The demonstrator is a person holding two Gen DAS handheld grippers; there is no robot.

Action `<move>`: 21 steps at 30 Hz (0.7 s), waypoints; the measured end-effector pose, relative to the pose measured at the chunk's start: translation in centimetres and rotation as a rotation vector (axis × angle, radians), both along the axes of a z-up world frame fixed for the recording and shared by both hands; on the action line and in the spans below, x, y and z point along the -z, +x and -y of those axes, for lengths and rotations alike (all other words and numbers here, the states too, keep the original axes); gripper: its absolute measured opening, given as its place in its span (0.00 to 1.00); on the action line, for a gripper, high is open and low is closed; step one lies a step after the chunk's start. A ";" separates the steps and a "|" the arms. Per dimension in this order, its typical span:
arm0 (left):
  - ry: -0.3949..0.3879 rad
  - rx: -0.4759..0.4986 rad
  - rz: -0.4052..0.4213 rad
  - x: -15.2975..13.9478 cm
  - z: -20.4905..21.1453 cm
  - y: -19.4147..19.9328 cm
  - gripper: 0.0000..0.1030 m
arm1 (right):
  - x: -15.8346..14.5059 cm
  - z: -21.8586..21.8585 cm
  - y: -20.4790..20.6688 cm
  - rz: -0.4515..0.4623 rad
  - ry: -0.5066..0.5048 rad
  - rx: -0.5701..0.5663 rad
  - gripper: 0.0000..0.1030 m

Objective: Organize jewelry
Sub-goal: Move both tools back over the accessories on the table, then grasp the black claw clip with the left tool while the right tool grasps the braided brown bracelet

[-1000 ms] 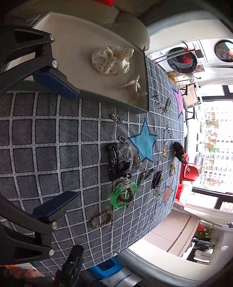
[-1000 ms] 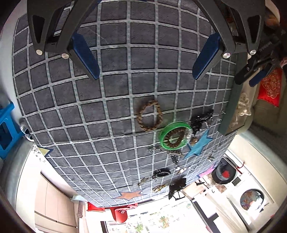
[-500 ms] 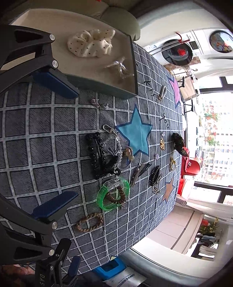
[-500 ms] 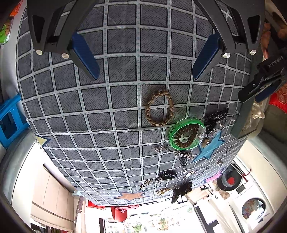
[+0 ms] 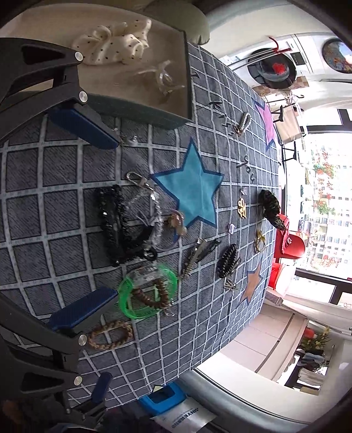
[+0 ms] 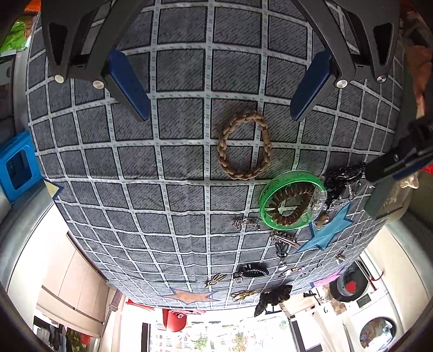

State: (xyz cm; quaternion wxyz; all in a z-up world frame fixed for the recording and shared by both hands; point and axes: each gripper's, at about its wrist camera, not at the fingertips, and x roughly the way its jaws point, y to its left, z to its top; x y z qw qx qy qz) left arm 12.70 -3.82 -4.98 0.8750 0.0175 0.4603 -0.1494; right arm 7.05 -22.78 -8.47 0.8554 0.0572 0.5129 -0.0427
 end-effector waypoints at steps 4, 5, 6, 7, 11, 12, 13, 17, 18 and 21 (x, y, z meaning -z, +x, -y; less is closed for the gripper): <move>0.008 0.023 -0.024 0.6 0.9 1.1 0.84 | 0.5 -0.4 0.7 -0.002 -0.028 -0.009 0.94; 0.012 0.029 -0.025 0.8 1.2 1.3 0.83 | 0.6 -0.4 0.8 -0.003 -0.032 -0.009 0.94; 0.014 0.036 -0.025 0.9 1.3 1.4 0.78 | 0.7 -0.4 0.9 -0.004 -0.036 -0.007 0.93; 0.018 0.047 -0.029 1.1 1.6 1.6 0.73 | 0.8 -0.4 1.0 -0.003 -0.041 -0.005 0.92; 0.033 0.065 -0.054 2.0 2.3 2.2 0.59 | 0.9 -0.5 1.3 0.009 -0.073 -0.002 0.91; 0.035 0.069 -0.061 2.2 2.4 2.4 0.53 | 1.0 -0.6 1.3 0.011 -0.080 -0.003 0.90; 0.035 0.074 -0.071 2.4 2.6 2.5 0.52 | 0.9 -0.6 1.4 0.015 -0.080 -0.006 0.90; 0.037 0.084 -0.074 2.8 2.9 2.7 0.49 | 0.8 -0.9 1.5 0.031 -0.086 -0.016 0.83; 0.028 0.094 -0.075 2.8 2.9 2.7 0.41 | 0.7 -1.0 1.6 0.035 -0.087 -0.020 0.80; 0.026 0.107 -0.076 2.7 3.1 2.7 0.37 | 0.6 -1.5 1.5 0.048 -0.088 -0.037 0.68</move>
